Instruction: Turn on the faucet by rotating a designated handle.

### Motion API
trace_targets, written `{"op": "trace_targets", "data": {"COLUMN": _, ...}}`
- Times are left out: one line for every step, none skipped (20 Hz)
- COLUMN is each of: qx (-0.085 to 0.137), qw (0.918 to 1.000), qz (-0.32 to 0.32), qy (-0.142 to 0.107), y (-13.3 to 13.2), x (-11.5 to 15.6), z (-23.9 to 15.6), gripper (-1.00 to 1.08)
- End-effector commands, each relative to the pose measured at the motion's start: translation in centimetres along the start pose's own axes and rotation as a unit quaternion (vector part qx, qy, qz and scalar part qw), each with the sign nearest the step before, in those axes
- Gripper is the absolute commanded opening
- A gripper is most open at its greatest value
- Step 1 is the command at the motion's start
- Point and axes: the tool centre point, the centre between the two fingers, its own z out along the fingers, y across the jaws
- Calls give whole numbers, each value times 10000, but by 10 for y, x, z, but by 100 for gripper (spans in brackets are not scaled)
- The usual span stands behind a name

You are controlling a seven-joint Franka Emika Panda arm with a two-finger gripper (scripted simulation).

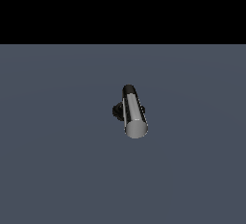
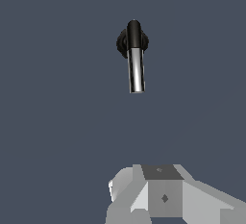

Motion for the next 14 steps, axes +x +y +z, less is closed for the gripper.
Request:
{"op": "trace_targets", "data": {"qx": 0, "qw": 10000, "qz": 0, "qy": 0, "y": 0, "x": 0, "z": 0, "gripper": -100}}
{"op": "trace_targets", "data": {"qx": 0, "qw": 10000, "qz": 0, "qy": 0, "y": 0, "x": 0, "z": 0, "gripper": -100}}
{"op": "trace_targets", "data": {"qx": 0, "qw": 10000, "qz": 0, "qy": 0, "y": 0, "x": 0, "z": 1, "gripper": -100}}
{"op": "trace_targets", "data": {"qx": -1, "qw": 10000, "qz": -5, "qy": -1, "y": 0, "x": 0, "z": 2, "gripper": -100}}
{"op": "trace_targets", "data": {"qx": -1, "qw": 10000, "qz": -8, "qy": -1, "y": 0, "x": 1, "z": 4, "gripper": -100}}
{"op": "trace_targets", "data": {"qx": -1, "qw": 10000, "qz": -13, "qy": -2, "y": 0, "x": 1, "z": 6, "gripper": -100}}
{"op": "trace_targets", "data": {"qx": -2, "qw": 10000, "qz": -18, "qy": -3, "y": 0, "x": 2, "z": 9, "gripper": -100}}
{"op": "trace_targets", "data": {"qx": -2, "qw": 10000, "qz": -25, "qy": -4, "y": 0, "x": 2, "z": 12, "gripper": -100}}
{"op": "trace_targets", "data": {"qx": -3, "qw": 10000, "qz": -31, "qy": -6, "y": 0, "x": 3, "z": 16, "gripper": -100}}
{"op": "trace_targets", "data": {"qx": -4, "qw": 10000, "qz": -40, "qy": -7, "y": -1, "x": 4, "z": 20, "gripper": -100}}
{"op": "trace_targets", "data": {"qx": -4, "qw": 10000, "qz": -49, "qy": -9, "y": -1, "x": 5, "z": 25, "gripper": -100}}
{"op": "trace_targets", "data": {"qx": -5, "qw": 10000, "qz": -60, "qy": -11, "y": -1, "x": 6, "z": 30, "gripper": -100}}
{"op": "trace_targets", "data": {"qx": -6, "qw": 10000, "qz": -71, "qy": -13, "y": -1, "x": 7, "z": 35, "gripper": -100}}
{"op": "trace_targets", "data": {"qx": -7, "qw": 10000, "qz": -83, "qy": -15, "y": -1, "x": 8, "z": 41, "gripper": -100}}
